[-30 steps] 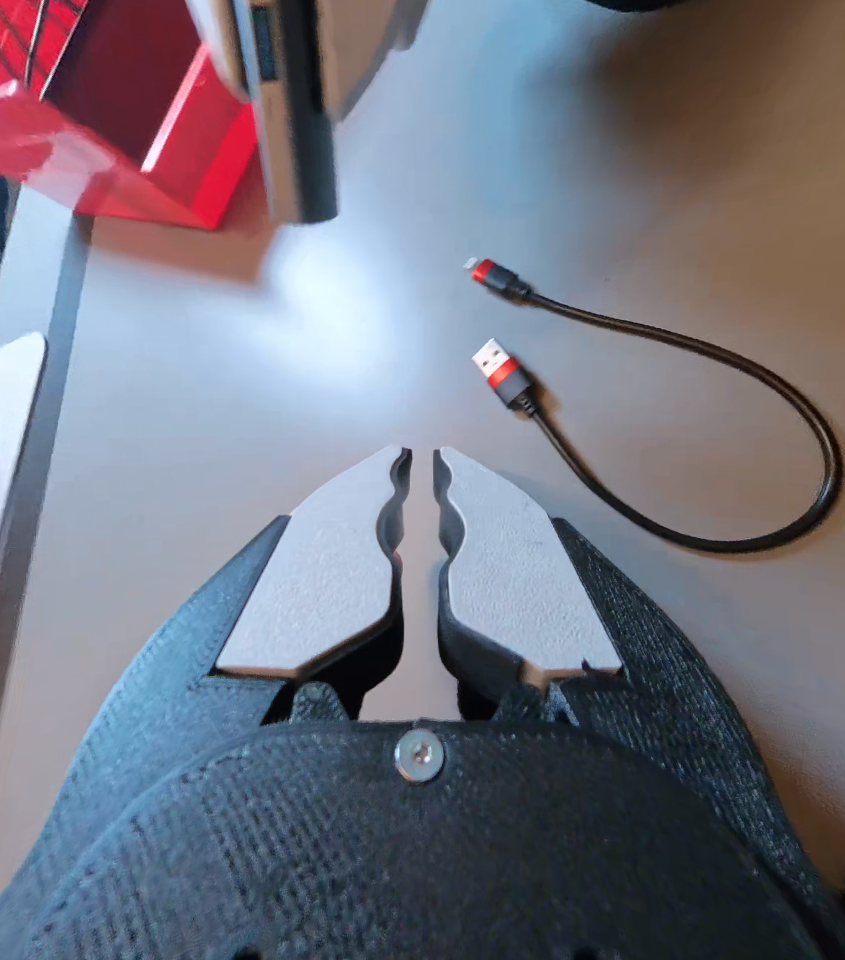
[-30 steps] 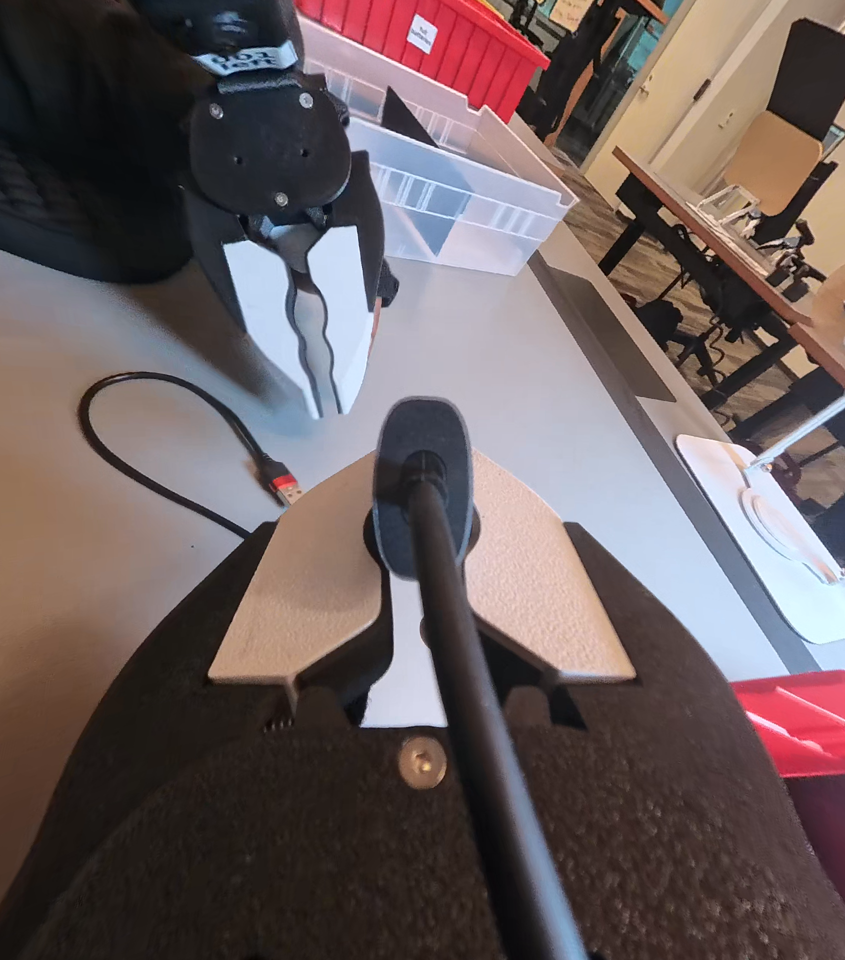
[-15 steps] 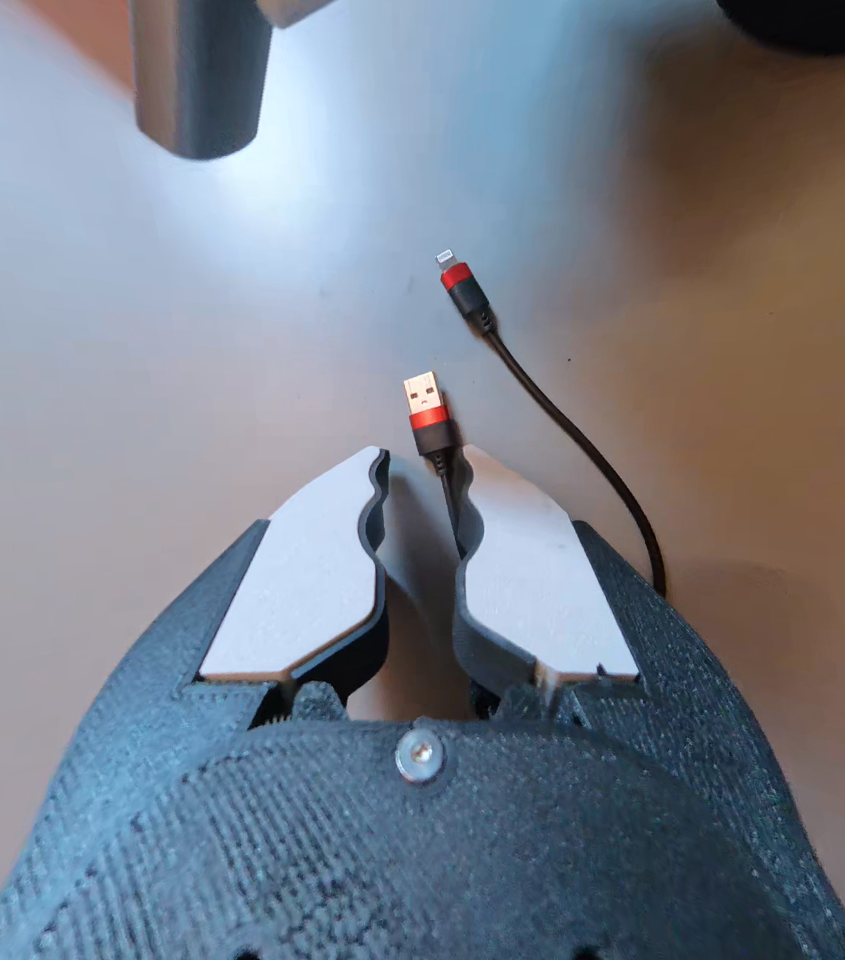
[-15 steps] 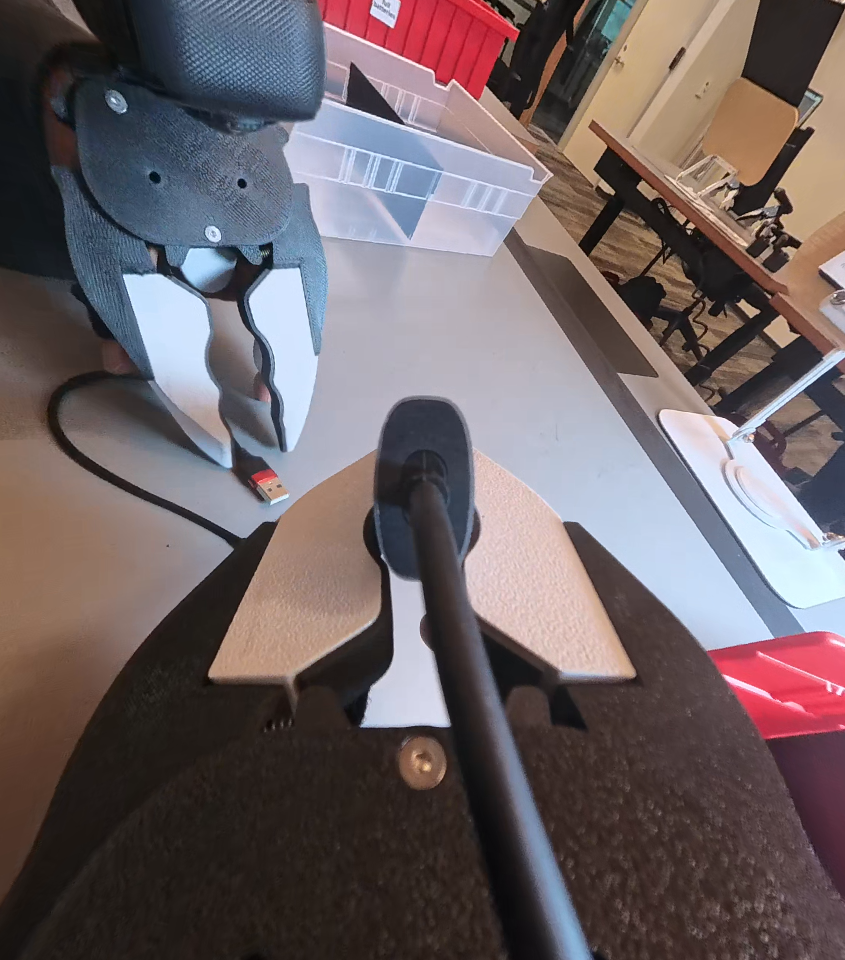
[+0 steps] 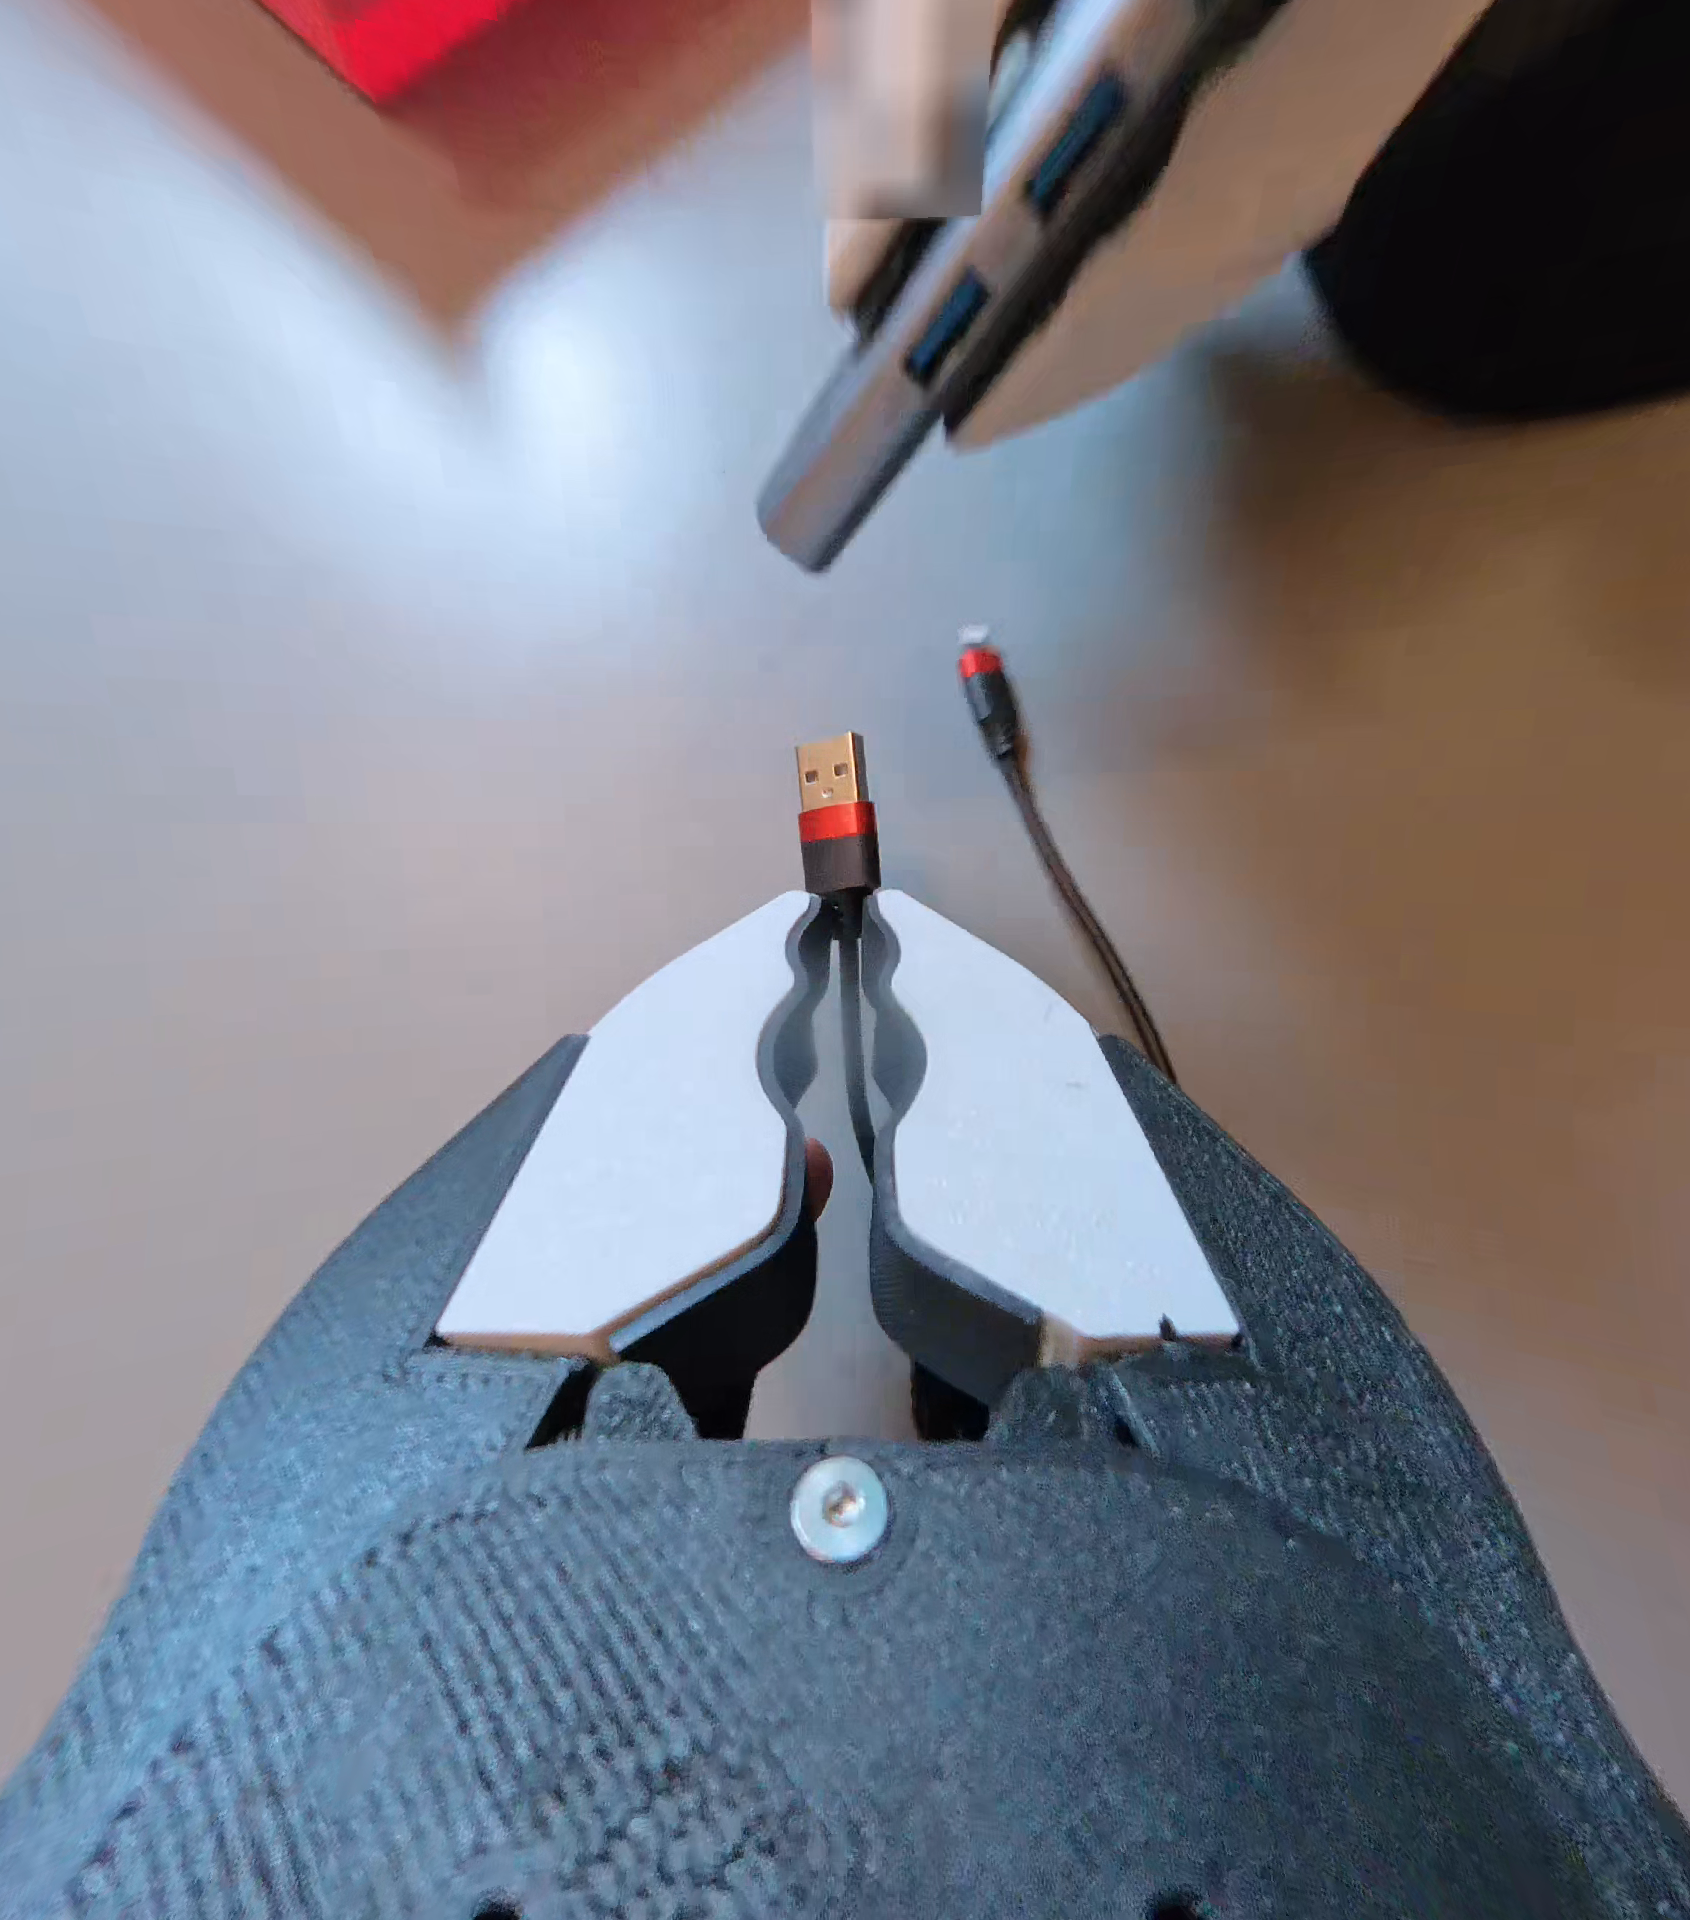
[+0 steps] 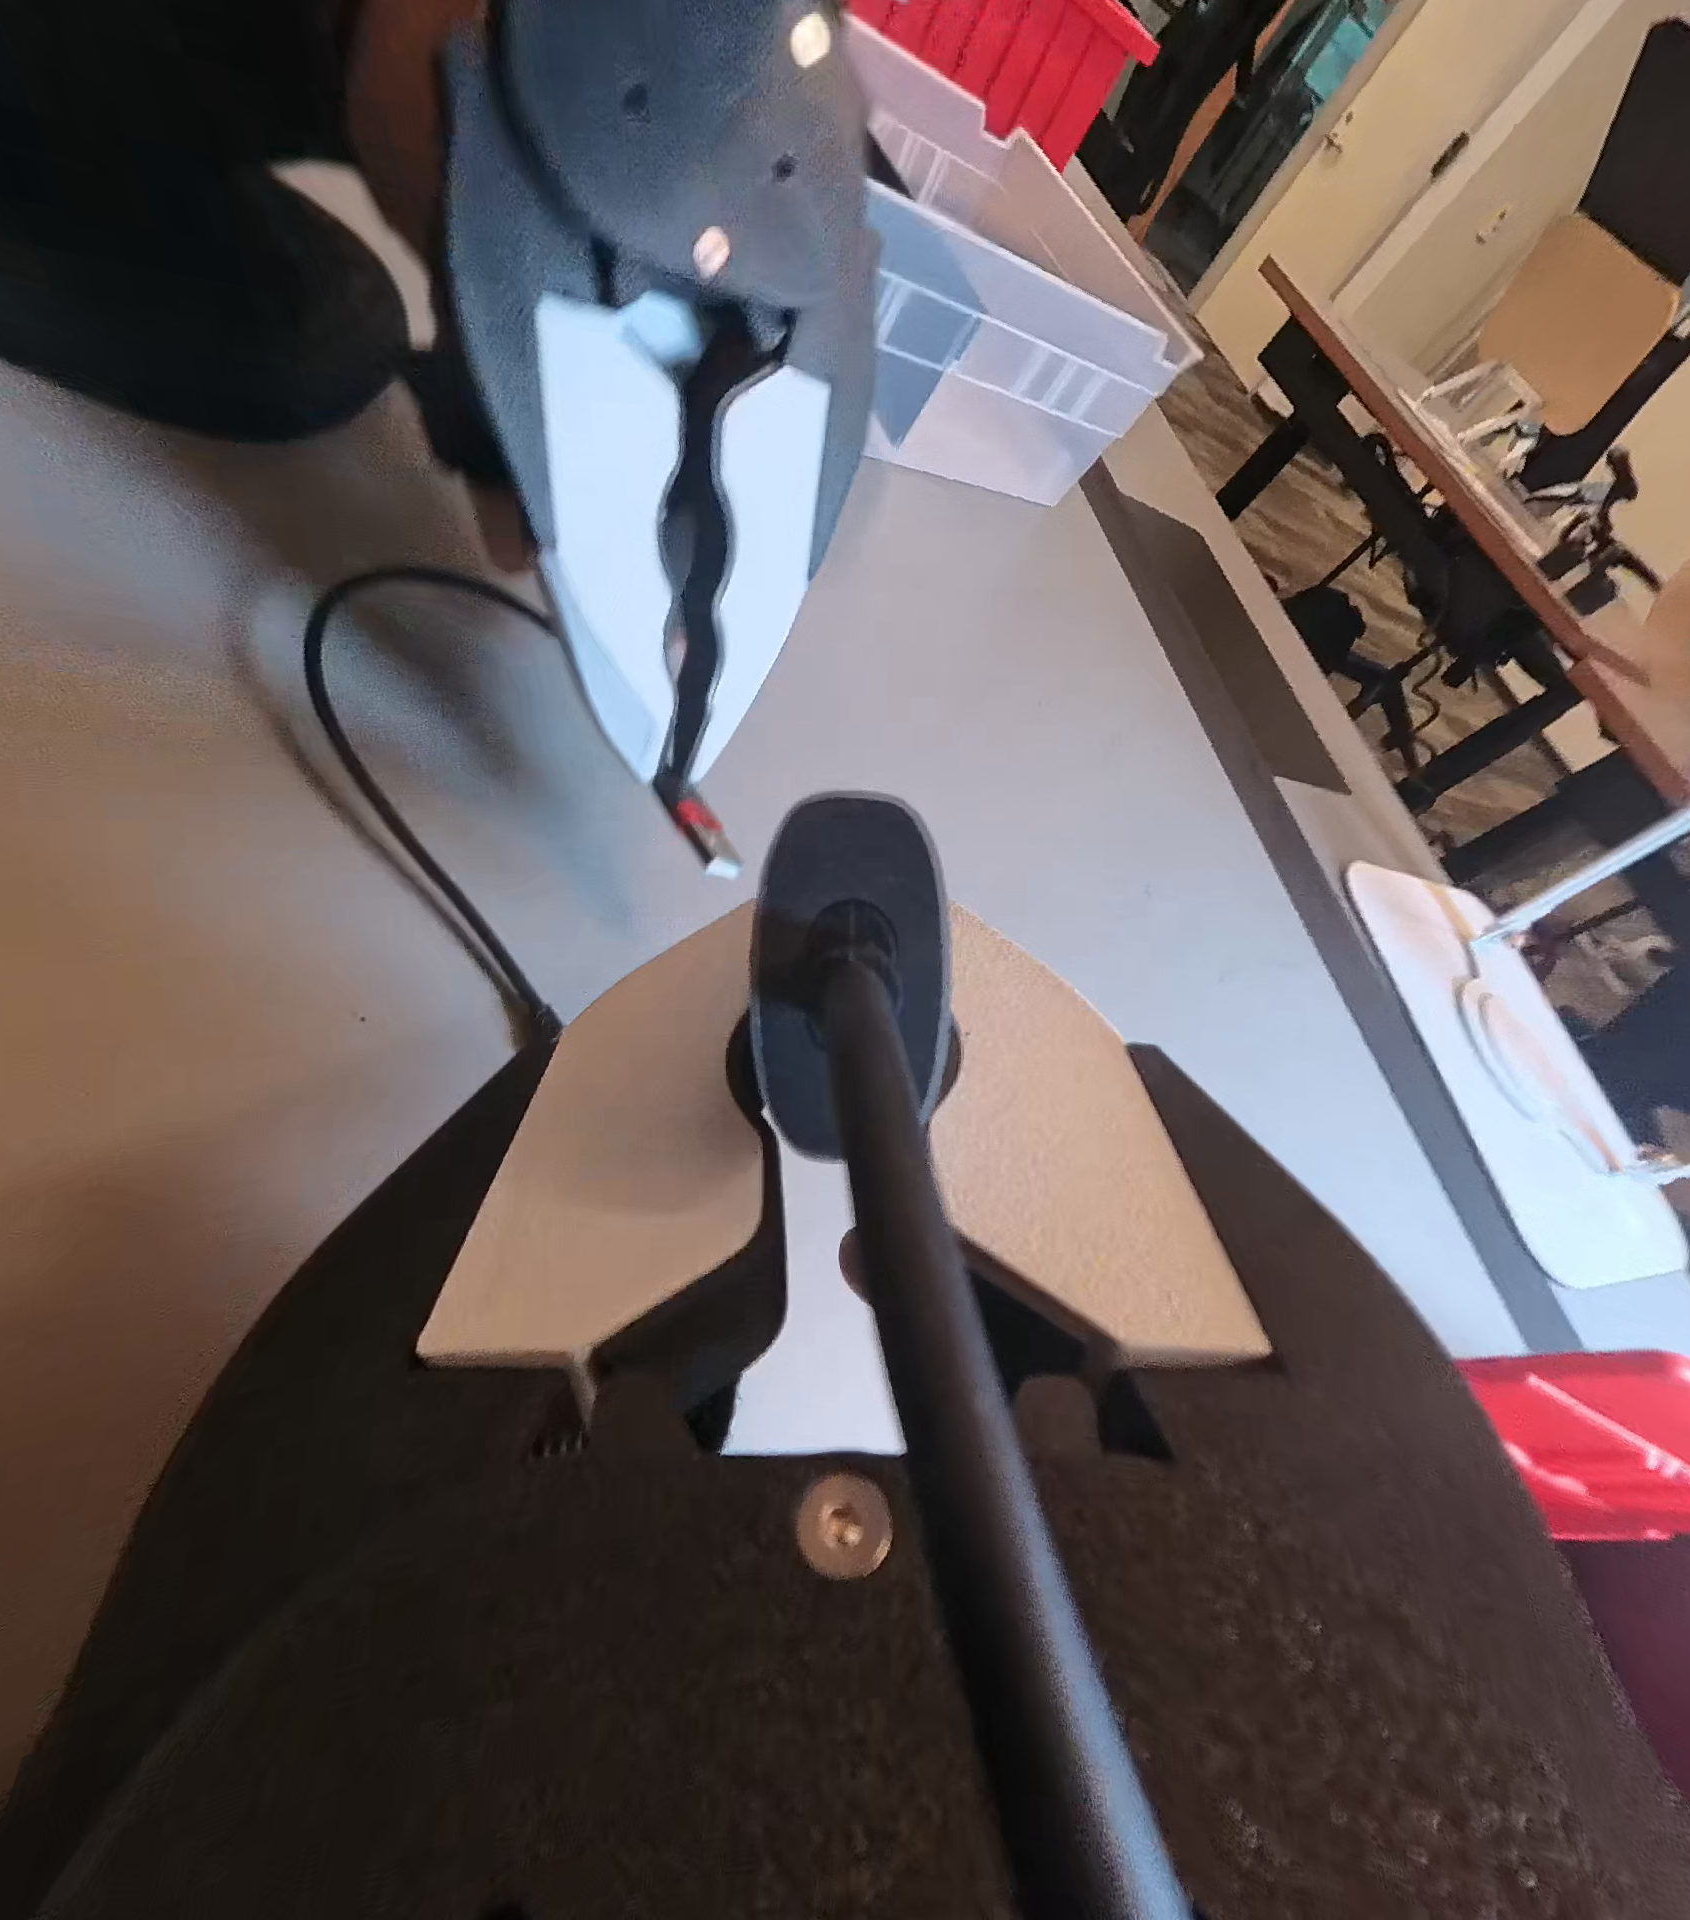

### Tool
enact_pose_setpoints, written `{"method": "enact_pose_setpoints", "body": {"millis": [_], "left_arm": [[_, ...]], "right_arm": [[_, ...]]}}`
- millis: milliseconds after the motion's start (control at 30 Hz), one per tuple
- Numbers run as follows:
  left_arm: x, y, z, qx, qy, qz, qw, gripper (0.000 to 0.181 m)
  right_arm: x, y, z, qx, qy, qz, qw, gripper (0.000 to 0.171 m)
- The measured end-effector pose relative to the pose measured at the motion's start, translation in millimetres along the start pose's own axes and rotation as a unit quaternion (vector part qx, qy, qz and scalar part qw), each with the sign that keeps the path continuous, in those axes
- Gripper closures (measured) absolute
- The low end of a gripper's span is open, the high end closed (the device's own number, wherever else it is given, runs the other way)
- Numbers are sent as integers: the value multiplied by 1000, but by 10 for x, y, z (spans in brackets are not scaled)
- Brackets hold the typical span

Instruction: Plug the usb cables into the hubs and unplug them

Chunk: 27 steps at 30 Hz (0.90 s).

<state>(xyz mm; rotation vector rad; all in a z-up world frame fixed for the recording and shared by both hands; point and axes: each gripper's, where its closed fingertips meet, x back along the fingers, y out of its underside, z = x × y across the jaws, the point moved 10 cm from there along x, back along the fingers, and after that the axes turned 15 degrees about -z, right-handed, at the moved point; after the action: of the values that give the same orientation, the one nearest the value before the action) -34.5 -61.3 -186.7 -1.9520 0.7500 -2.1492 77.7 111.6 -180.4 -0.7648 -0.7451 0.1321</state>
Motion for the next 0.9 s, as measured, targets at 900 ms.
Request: {"method": "enact_pose_setpoints", "body": {"millis": [900], "left_arm": [[194,-191,10,-28,86,-10,996,176]], "right_arm": [[-215,-114,-373,222,114,-64,966,153]]}}
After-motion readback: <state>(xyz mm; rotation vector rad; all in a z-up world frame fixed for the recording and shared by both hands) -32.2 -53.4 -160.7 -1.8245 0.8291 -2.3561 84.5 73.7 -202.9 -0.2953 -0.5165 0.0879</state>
